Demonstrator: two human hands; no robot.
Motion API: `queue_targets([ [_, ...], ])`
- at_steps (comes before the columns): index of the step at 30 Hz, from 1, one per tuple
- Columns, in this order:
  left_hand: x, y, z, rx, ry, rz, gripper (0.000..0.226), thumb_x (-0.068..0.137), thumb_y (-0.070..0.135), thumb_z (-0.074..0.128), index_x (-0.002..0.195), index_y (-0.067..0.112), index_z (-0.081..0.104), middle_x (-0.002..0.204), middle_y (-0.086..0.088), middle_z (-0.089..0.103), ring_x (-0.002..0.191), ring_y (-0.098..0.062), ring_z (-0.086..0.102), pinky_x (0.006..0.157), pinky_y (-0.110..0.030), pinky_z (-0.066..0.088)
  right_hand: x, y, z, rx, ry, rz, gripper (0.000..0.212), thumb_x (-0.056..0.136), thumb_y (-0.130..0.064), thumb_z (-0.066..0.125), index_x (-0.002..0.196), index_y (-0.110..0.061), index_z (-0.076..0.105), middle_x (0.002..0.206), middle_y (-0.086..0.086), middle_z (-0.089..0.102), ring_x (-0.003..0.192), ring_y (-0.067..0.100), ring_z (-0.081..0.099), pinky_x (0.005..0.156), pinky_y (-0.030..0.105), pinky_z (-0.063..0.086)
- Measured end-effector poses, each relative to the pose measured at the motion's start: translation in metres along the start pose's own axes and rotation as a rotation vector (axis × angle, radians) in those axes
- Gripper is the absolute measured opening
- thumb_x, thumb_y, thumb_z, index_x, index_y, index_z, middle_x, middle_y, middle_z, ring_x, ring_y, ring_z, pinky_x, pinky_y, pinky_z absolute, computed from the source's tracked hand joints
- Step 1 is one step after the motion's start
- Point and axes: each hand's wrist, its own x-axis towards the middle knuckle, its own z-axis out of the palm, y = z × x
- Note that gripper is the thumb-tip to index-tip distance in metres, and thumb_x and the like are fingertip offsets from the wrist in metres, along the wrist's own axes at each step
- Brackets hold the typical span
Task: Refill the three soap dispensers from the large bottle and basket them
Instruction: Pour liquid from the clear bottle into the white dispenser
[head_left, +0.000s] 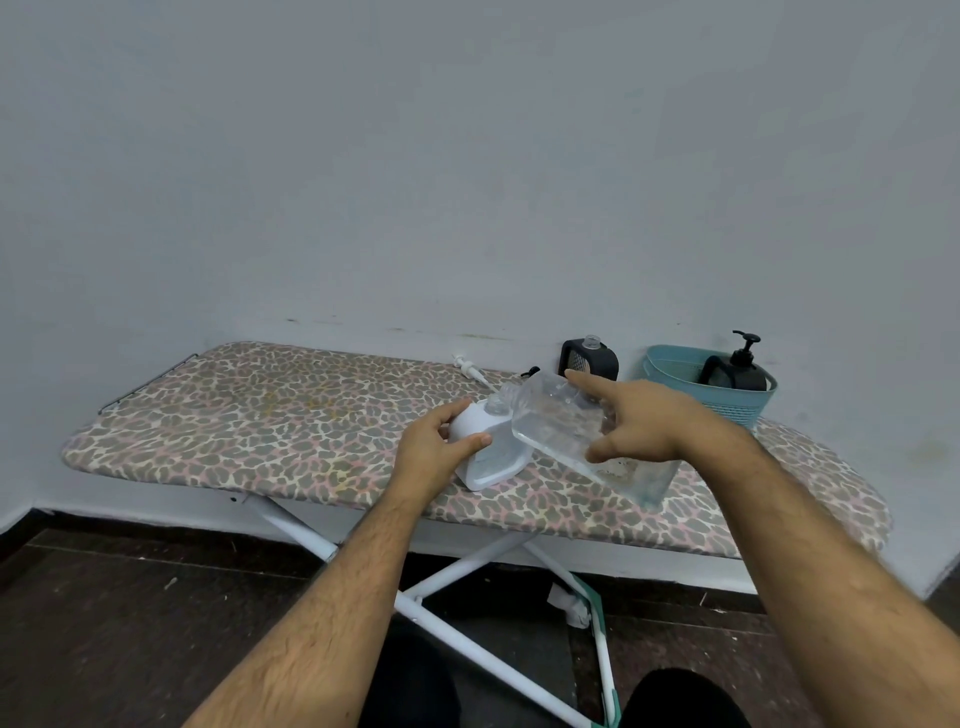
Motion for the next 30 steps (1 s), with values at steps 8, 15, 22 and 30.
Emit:
queue_targets([
  [8, 0.0, -0.001, 0.001, 0.011, 0.01, 0.002, 0.064, 0.077, 0.025, 0.083, 0.136, 0.023, 0.059, 0.132, 0.009, 0.06, 0.111, -0.011, 0.058, 0.077, -0.017, 0.047, -0.004, 0.03, 0.047, 0.516, 0.166, 0.049, 0.072, 0.073, -0.027, 0.082, 0.134, -0.032, 0.044, 0.094, -0.006, 0.07, 0.088, 0.012, 0.065, 0.074, 0.029, 0.049],
  [15, -0.002, -0.002, 0.003, 0.011, 0.024, 0.013, 0.063, 0.079, 0.024, 0.082, 0.137, 0.022, 0.058, 0.135, 0.005, 0.059, 0.11, -0.011, 0.057, 0.075, -0.016, 0.047, 0.012, 0.047, 0.083, 0.881, 0.449, 0.246, 0.058, 0.071, -0.02, 0.086, 0.114, -0.021, 0.047, 0.101, 0.0, 0.067, 0.09, 0.016, 0.065, 0.074, 0.033, 0.053],
  [22, -0.003, -0.003, 0.004, 0.012, 0.038, 0.027, 0.061, 0.08, 0.023, 0.081, 0.136, 0.023, 0.058, 0.132, 0.008, 0.058, 0.109, -0.01, 0.056, 0.07, -0.009, 0.045, 0.041, 0.047, 0.101, 0.961, 0.675, 0.385, 0.063, 0.073, -0.024, 0.086, 0.118, -0.02, 0.042, 0.109, -0.001, 0.063, 0.095, 0.017, 0.063, 0.079, 0.03, 0.048],
  [30, -0.001, -0.006, 0.003, 0.006, 0.026, 0.018, 0.059, 0.079, 0.024, 0.081, 0.133, 0.03, 0.059, 0.122, 0.015, 0.058, 0.104, -0.002, 0.056, 0.074, -0.015, 0.047, 0.061, 0.046, 0.119, 0.921, 0.802, 0.458, 0.06, 0.075, -0.024, 0.085, 0.112, -0.024, 0.038, 0.112, 0.0, 0.058, 0.1, 0.019, 0.06, 0.085, 0.028, 0.047],
])
